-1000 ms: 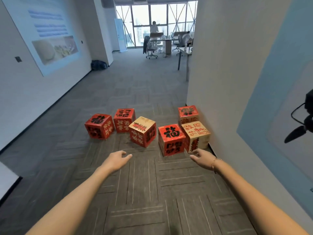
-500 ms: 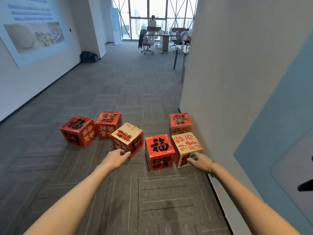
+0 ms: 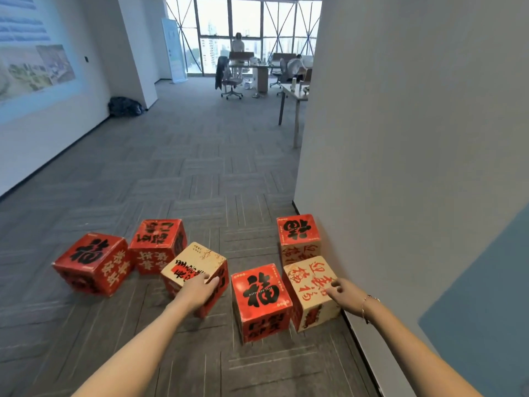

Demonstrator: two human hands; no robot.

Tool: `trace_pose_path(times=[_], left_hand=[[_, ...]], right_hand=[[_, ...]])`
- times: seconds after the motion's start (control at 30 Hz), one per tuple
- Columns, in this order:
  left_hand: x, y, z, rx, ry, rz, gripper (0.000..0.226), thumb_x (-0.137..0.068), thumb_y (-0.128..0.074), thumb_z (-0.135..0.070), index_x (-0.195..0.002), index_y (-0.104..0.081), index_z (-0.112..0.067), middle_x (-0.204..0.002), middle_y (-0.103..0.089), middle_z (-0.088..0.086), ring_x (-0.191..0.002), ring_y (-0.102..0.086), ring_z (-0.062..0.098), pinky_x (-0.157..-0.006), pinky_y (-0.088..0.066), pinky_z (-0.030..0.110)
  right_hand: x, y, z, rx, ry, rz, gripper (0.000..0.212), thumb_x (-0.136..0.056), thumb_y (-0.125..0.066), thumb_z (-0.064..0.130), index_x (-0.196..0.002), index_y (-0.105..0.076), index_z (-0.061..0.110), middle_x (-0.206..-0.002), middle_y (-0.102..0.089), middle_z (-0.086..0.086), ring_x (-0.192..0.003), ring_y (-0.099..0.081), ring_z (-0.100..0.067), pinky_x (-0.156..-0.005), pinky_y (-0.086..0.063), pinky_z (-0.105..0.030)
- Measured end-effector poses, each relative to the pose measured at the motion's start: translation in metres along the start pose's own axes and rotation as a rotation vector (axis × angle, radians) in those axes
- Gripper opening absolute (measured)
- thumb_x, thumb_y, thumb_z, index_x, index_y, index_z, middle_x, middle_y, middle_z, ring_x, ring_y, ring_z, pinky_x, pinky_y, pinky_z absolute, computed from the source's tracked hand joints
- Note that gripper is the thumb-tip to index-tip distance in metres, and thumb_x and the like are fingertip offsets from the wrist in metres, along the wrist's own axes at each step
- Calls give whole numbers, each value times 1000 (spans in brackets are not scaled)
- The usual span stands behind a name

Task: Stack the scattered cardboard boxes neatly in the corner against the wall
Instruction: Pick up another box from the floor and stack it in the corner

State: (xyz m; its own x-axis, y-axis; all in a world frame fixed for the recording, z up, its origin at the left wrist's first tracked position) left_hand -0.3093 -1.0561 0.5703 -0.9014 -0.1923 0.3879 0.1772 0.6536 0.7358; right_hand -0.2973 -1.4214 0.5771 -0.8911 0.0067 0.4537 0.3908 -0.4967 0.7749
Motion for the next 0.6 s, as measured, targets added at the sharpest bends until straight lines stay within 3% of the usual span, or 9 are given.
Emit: trace_pose_path(times=[0.2,0.33,0.47,0.6], left_hand=[[-70,4,-14,-3,26,27,39,-96,-46,-43,-115,-61,-12,-115,-65,8,-101,-59,21,-84,-43,28],[-110,4,-14,14,65,21,38,-97,-45,-41,-116,-61,-12,-107,-66,6,-87,-56,16,-76,-40,25],[-145,-8,-9,52,144,59,40,-98,-44,-40,-115,-61,-7,-115,-64,11,-106,-58,24,-83,-40,27],[-192,-25,-5,105,229,50,41,-97,-44,-43,-118,-60,-11,-123,-61,8,-113,-55,24,-89,-41,29]], right_hand=[[-79,13,12,-32,-31,55,51,-94,-46,41,-135,-42,12,-131,-54,-7,-114,-55,-20,-97,-45,-36],[-134,11,23,8,-22,89,48,-95,-46,38,-134,-43,9,-132,-55,-9,-113,-56,-21,-94,-47,-32],[-192,5,30,32,-13,148,48,-95,-46,38,-134,-44,11,-131,-55,-9,-110,-58,-21,-92,-47,-32],[-257,-3,34,119,12,214,47,-95,-45,39,-133,-45,12,-130,-55,-8,-111,-57,-21,-91,-47,-30]])
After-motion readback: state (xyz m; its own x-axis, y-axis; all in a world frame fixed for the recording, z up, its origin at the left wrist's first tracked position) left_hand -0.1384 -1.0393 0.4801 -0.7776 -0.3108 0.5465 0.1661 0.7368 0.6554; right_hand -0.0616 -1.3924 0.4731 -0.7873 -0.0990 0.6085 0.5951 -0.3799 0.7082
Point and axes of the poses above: each hand's wrist, its own x-axis away from the middle knuckle, its own y-axis out of the back of the hand, z = x × y, the point moved 6 cm from there along -x, towards the middle knuckle
